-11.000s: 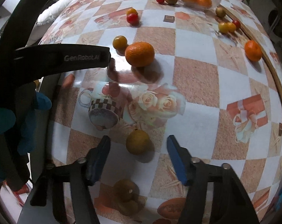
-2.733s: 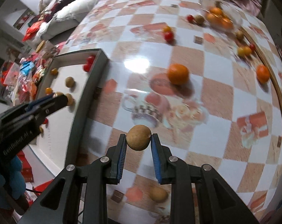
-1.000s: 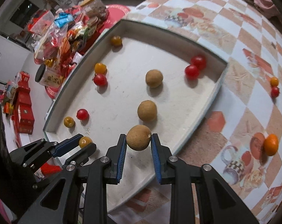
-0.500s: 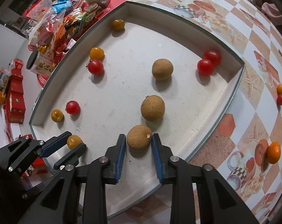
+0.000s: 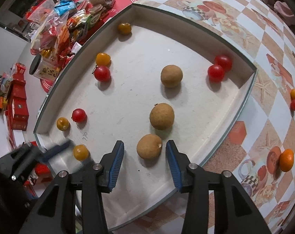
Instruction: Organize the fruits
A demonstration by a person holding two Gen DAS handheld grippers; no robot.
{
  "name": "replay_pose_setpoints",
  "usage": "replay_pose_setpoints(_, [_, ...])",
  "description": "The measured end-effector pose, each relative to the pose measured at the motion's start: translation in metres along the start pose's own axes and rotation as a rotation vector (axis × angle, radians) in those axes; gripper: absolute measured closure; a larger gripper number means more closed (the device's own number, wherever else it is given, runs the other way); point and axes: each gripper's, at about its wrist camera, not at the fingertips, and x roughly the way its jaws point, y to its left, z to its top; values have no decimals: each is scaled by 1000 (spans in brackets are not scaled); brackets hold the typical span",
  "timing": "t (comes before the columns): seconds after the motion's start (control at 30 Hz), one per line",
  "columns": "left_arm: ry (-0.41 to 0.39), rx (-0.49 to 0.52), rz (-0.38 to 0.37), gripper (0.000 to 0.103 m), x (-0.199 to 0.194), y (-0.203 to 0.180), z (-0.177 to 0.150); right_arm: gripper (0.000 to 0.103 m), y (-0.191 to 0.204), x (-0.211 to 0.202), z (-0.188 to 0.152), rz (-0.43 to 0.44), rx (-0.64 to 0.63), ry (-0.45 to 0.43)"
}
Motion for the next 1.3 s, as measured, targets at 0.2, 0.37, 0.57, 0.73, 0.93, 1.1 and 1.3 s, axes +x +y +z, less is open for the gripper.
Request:
replay_pose_setpoints(0.2, [39,26,-6,24,3,0,5,54,-1,-9,0,-12,4,-12])
replay_pose_setpoints(0.37, [83,18,2,24,2,4,5,26,2,-29,0,-27,-10,-45])
replay_pose_setpoints(0.57, [123,-5,4,24,-7,7,7,23,1,-43,-8,-63,17,-45])
replay_pose_setpoints(0.73, [120,7,-4,17,-18,6,12,12,-5,-51,-18,-92,65,-39])
replay_pose_setpoints(0.93, [111,0,-20,2,-33,8,17,11,-11,-64,-24,-105,118,-55])
replay_pose_setpoints(1.1, [140,-23,-26,2,-37,12,17,0,-17,-75,-27,-113,152,-46])
replay_pose_setpoints(1.3, [136,-13,18,2,-52,12,22,0,-18,-84,-35,-129,164,-32])
